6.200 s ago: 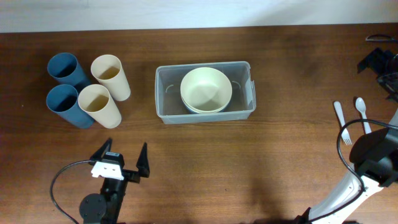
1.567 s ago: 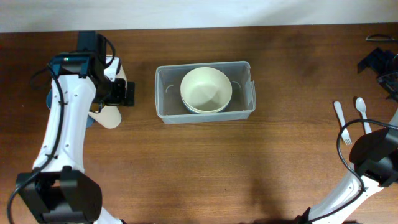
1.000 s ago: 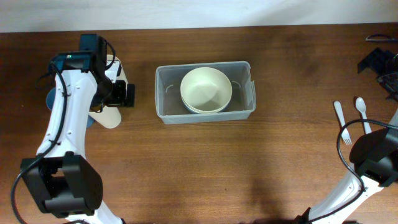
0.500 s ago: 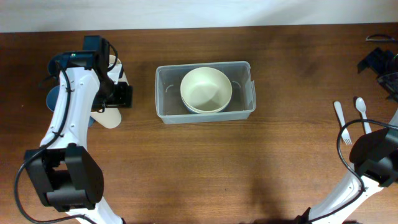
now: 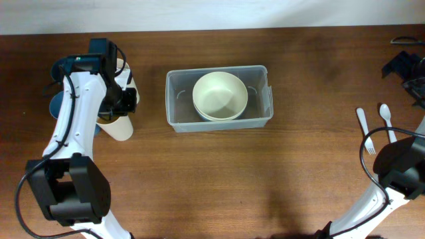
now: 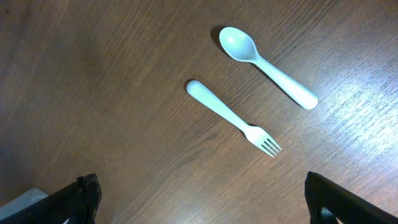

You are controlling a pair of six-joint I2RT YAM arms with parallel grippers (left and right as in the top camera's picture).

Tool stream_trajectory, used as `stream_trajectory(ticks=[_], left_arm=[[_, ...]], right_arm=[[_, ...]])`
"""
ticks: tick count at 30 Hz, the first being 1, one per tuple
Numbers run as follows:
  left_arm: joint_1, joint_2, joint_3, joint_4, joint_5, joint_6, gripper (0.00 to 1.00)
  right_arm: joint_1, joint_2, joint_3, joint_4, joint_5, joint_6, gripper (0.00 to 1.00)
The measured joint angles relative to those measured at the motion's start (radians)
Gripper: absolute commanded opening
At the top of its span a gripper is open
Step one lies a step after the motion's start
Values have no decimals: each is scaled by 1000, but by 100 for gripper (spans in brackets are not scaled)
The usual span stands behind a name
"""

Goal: Pack container
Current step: 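Lift the cream cup with the left gripper over the container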

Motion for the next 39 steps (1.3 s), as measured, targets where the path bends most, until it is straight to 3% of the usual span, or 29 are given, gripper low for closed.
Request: stream_trajectory(ticks=[9, 20, 27, 39], left_arm=[[0, 2, 34, -105, 76, 0, 2], [-75, 11, 455, -362, 178, -4, 2], [-190, 10, 621, -363, 190, -21, 2], [-309, 14, 633, -196, 125, -45, 2]], right_arm=[[0, 0, 0, 0, 0, 0, 99], [0, 0, 0, 0, 0, 0, 99], [0, 0, 0, 0, 0, 0, 99], [0, 0, 0, 0, 0, 0, 99]])
